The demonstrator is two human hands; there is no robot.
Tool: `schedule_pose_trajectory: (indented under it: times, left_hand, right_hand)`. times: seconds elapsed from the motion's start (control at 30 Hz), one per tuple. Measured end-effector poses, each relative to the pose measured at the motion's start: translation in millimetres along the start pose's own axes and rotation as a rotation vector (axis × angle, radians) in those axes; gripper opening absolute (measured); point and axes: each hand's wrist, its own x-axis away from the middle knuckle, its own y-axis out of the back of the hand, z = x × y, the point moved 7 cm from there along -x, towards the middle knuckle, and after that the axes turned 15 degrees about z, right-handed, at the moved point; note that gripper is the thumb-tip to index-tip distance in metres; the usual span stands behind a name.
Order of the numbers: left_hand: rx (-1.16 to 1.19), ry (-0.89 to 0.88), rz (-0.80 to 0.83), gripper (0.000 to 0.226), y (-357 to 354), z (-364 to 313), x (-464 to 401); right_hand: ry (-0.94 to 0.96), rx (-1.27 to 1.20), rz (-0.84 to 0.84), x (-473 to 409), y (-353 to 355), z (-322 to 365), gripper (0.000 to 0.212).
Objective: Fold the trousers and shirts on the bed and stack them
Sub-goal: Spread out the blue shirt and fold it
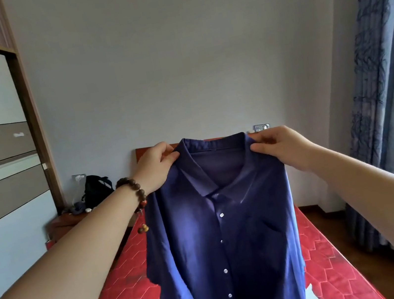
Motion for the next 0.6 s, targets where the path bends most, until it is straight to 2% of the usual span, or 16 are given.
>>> schedule_pose_trajectory:
  times: [0.13,0.23,0.33,0.43,0.53,0.6]
  left_hand:
    - [-0.062,-0.081,0.117,0.017,3.4,-4.9,5.9]
    - [-0.062,-0.083,0.127,0.014,8.0,-4.1,3.9]
    - [0.174,-0.088,0.096,0.012,9.8,1.2,-0.4]
    - [0.49,-0.093,0.104,0.018,2.6,6.1,-2.7]
    - [0.698,-0.036,0.252,0.019,-13.0,9.8,-1.0]
    - [0.756,0.02,0.374,0.017,-24.6,10.7,3.3]
  right_hand:
    - [-0.004,0.093,-0.051,2.2,12.4,2.3,0.02]
    - [-0.013,0.082,-0.042,1.7,12.5,3.9,0.021]
    - [-0.03,-0.065,-0.008,2.1,11.6,3.0,0.029]
    - [-0.026,-0.274,0.155,2.4,7.1,1.1,0.034]
    - [-0.019,-0.369,0.233,2.0,6.3,-4.6,0.05]
    - [-0.022,-0.369,0.204,-0.1,4.1,-9.7,0.038]
